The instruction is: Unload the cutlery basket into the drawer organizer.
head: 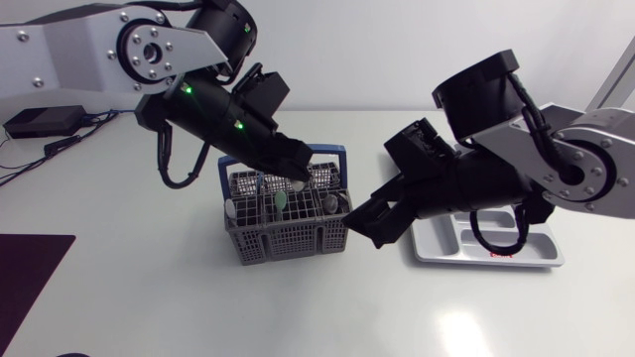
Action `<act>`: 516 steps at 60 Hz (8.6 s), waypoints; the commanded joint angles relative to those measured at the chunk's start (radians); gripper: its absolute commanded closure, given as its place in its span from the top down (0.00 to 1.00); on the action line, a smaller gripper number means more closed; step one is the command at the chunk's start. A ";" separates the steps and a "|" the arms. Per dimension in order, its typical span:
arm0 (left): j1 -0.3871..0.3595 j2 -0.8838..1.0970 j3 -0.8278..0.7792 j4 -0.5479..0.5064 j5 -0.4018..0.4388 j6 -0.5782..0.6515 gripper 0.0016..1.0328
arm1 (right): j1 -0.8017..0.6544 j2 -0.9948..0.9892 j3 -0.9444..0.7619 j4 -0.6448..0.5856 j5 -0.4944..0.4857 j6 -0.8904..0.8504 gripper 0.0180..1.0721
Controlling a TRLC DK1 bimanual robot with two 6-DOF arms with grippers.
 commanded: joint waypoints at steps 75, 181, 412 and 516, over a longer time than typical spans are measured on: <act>0.100 -0.218 0.185 -0.271 0.174 0.081 0.03 | 0.091 0.022 0.062 0.008 0.006 -0.131 0.93; -0.195 0.006 0.352 -0.505 0.353 0.576 0.03 | -0.037 -0.214 -0.130 -0.136 -0.378 -0.601 0.28; 0.485 -0.833 -0.966 0.092 0.220 0.926 0.81 | 0.474 0.591 0.195 -0.202 -0.016 -0.880 0.70; 0.531 -0.960 -1.082 0.097 0.233 1.049 0.83 | 0.561 0.660 0.261 -0.173 0.095 -0.837 0.18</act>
